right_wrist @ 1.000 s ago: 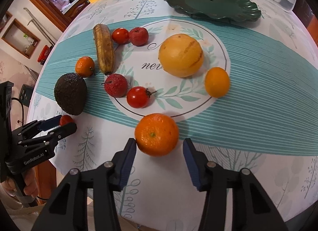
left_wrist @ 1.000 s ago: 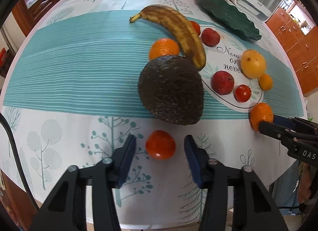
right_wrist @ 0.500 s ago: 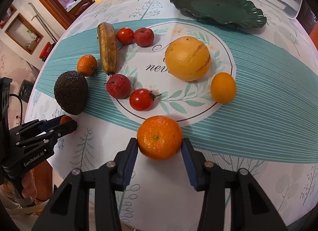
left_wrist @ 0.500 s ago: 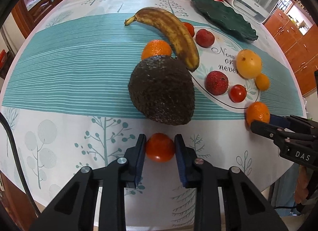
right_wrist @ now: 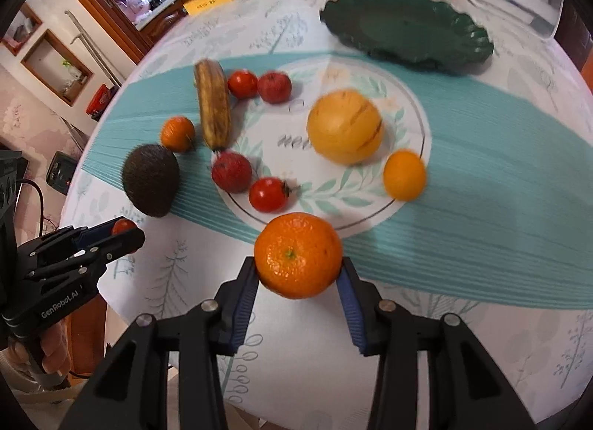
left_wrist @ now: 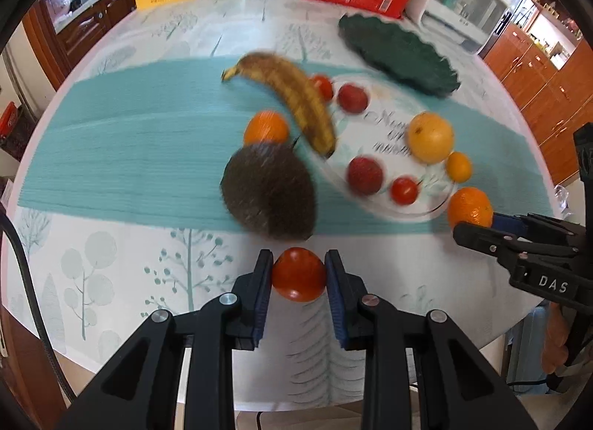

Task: Organize fruits
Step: 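Lift and carry the tomato and tangerine in both tools over the green plate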

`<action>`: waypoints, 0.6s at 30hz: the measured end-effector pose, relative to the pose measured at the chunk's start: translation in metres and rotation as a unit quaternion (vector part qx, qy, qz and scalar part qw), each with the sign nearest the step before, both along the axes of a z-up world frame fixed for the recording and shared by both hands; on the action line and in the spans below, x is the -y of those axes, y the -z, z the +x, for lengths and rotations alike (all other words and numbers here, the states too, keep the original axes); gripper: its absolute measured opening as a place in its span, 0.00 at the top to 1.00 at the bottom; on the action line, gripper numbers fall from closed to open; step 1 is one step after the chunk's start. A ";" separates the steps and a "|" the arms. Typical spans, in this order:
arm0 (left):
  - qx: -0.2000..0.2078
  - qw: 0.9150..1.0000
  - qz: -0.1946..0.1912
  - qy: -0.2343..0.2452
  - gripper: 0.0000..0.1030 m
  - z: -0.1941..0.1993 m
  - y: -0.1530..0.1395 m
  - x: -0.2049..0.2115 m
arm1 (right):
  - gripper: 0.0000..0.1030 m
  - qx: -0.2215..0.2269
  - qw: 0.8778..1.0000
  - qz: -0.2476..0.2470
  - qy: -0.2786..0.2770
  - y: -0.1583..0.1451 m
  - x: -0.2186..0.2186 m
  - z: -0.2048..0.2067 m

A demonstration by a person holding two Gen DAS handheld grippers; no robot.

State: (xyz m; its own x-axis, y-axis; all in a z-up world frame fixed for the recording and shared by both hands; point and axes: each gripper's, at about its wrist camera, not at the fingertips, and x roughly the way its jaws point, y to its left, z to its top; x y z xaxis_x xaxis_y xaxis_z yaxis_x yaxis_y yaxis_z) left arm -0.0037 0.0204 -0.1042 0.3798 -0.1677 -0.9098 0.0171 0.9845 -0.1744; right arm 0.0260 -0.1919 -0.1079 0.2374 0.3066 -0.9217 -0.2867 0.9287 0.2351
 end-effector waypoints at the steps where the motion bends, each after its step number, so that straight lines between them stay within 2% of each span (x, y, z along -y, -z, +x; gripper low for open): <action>1: 0.008 1.000 -0.005 -0.001 0.74 0.003 -0.010 0.003 | 0.58 0.008 1.000 0.003 0.000 -0.008 0.003 0.001; 5: 0.052 0.999 -0.015 0.005 0.74 0.021 -0.055 0.017 | 0.58 0.040 0.999 0.016 0.004 -0.042 0.018 0.005; 11: 0.126 0.991 -0.023 0.038 0.74 0.056 -0.134 0.045 | 0.58 0.092 0.995 0.031 0.022 -0.101 0.043 0.021; 15: 0.145 0.988 -0.014 0.059 0.74 0.088 -0.170 0.062 | 0.58 0.126 0.991 0.032 0.034 -0.135 0.055 0.048; 18: 0.143 0.987 -0.016 0.069 0.74 0.114 -0.185 0.070 | 0.58 0.148 0.988 0.019 0.046 -0.153 0.062 0.077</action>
State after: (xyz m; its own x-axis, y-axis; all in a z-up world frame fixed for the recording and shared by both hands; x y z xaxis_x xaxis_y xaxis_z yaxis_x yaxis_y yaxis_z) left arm 0.1103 -0.0499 0.0811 0.5923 -0.2637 -0.7613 0.2043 0.9632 -0.1747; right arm 0.1026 -0.2542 0.0449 0.5234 0.3044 -0.7958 -0.2631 0.9461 0.1889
